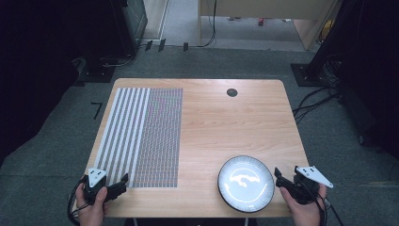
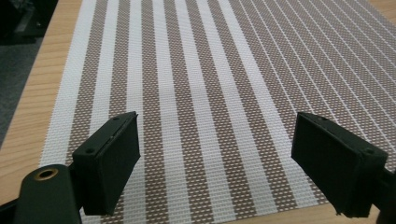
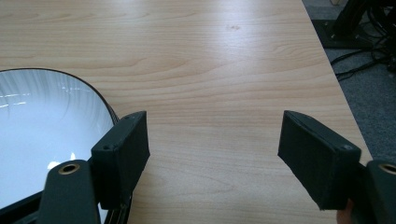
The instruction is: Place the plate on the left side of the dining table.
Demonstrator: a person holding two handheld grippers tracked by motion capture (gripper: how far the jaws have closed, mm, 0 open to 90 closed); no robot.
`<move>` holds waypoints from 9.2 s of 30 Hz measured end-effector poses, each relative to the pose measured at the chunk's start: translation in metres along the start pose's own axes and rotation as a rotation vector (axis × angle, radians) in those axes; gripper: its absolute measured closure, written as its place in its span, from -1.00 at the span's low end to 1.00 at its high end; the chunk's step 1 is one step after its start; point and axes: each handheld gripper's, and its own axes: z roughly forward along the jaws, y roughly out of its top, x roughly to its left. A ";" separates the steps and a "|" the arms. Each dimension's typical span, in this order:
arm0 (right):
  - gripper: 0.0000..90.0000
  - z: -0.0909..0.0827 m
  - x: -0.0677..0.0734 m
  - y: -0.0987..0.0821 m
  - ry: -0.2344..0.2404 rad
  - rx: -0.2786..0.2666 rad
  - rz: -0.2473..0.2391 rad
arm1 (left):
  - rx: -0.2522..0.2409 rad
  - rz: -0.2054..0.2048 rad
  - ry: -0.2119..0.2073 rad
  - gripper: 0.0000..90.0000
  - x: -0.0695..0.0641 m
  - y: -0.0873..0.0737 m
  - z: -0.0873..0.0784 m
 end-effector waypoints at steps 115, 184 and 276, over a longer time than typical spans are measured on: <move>-0.06 -0.009 0.028 -0.004 0.104 0.001 -0.057 | -0.050 0.159 -0.410 -0.66 -0.220 0.060 0.033; 0.96 -0.009 0.011 -0.010 0.252 0.061 0.122 | 0.036 0.186 -0.582 0.52 -0.266 0.037 0.044; 0.90 -0.001 -0.007 -0.015 0.425 0.156 0.520 | 0.045 0.196 -0.610 0.45 -0.263 0.039 0.049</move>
